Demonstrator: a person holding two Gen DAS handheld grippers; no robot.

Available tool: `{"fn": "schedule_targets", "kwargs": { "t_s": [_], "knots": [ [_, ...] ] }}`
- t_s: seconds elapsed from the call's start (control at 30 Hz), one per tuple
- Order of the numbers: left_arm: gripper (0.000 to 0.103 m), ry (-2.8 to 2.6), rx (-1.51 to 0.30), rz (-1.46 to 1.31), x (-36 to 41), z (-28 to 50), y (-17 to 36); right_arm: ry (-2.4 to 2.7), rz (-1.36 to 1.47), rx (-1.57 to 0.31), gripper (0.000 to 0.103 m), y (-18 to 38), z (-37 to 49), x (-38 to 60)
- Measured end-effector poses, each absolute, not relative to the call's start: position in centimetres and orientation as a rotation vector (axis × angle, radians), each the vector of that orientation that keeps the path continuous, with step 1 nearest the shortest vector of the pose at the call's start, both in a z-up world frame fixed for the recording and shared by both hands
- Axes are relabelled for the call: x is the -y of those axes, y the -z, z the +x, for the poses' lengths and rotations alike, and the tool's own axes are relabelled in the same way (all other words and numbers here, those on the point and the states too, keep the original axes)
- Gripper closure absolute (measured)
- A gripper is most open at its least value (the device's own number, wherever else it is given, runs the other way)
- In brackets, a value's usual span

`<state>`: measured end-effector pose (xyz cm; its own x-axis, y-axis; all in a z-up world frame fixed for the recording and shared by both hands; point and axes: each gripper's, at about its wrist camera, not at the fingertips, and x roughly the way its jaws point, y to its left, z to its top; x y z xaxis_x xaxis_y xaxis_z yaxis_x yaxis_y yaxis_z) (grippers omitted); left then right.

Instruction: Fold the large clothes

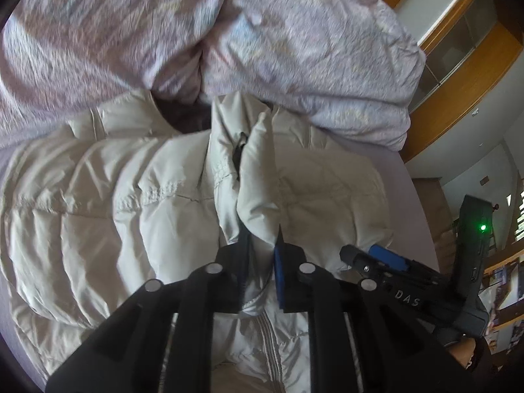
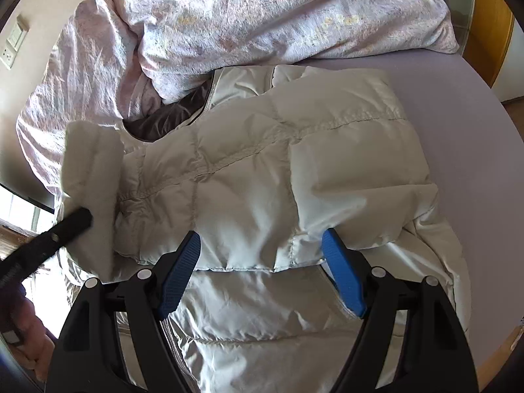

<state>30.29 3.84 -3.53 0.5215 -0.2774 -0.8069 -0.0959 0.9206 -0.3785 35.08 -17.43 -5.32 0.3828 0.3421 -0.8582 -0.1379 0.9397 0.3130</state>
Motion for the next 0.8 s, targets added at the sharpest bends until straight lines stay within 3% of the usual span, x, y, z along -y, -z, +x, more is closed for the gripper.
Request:
{"fn": "schedule_targets", "kwargs": {
  "t_s": [0.07, 0.17, 0.2, 0.33, 0.43, 0.6, 0.8],
  "knots": [
    [0.076, 0.114, -1.026, -0.421, -4.0, 30.2, 3.6, -0.313, 0.191, -1.136, 0.025, 5.3, 35.3, 17.0],
    [0.044, 0.095, -0.995, -0.425, -4.8, 29.6, 2.9, -0.330, 0.182, -1.120, 0.026, 4.9, 35.5, 16.5],
    [0.042, 0.091, -0.985, -0.427, -5.2, 29.6, 2.6, -0.337, 0.180, -1.113, 0.027, 4.8, 35.6, 16.2],
    [0.042, 0.015, -0.982, -0.391, -7.2, 29.1, 2.4, -0.415, 0.182, -1.064, 0.058, 3.4, 35.6, 14.6],
    [0.042, -0.047, -0.996, -0.363, -8.5, 28.8, 2.9, -0.498, 0.156, -1.046, 0.071, 2.7, 35.5, 12.4],
    [0.041, -0.111, -1.022, -0.321, -9.8, 27.8, 3.8, -0.575, 0.087, -1.069, 0.077, 3.2, 35.1, 8.7],
    [0.037, -0.149, -1.036, -0.278, -10.6, 27.0, 4.2, -0.533, 0.002, -1.142, 0.078, 5.8, 35.5, 6.0]
  ]
}}
